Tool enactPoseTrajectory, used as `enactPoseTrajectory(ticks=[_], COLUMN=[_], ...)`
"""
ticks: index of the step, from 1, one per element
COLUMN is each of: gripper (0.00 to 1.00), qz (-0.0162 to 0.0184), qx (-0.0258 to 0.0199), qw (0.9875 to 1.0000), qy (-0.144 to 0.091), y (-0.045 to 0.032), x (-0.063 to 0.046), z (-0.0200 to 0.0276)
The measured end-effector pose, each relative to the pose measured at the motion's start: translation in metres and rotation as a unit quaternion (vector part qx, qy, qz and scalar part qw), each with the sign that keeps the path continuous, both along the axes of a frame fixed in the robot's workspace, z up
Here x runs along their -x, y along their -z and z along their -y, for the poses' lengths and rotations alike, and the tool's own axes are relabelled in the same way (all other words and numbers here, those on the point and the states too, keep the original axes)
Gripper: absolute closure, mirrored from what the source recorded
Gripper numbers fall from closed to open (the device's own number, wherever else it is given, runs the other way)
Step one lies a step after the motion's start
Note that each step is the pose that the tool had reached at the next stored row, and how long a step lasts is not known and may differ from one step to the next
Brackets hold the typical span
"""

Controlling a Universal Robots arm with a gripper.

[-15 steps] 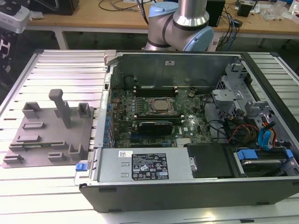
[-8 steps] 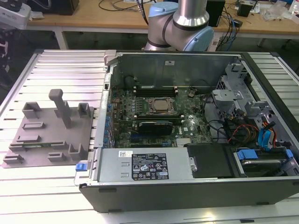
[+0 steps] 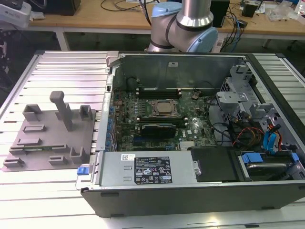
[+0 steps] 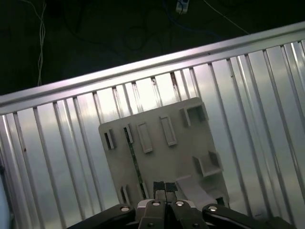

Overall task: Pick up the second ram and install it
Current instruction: 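Pick up the second ram and move it above second insertion slot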

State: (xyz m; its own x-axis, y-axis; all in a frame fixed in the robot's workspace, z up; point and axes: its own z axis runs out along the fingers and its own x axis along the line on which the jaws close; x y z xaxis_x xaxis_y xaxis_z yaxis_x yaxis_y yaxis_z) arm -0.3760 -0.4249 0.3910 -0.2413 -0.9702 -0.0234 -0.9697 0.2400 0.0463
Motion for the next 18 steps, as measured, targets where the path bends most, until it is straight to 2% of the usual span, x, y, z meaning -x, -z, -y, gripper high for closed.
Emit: enactPoseTrajectory(ticks=[3,10,13,18], gripper=[0.92,0.92,0.92,0.92], qz=[0.0,0.0,0.0,0.0], qx=[0.0,0.0,0.0,0.0], qw=[0.9998,0.9984,0.997,0.9951], qy=[-0.017,-0.056,-0.078,-0.099], y=[0.0,0.0,0.0,0.0], x=[0.0,0.0,0.0,0.0], z=[0.0,0.0,0.0,0.0])
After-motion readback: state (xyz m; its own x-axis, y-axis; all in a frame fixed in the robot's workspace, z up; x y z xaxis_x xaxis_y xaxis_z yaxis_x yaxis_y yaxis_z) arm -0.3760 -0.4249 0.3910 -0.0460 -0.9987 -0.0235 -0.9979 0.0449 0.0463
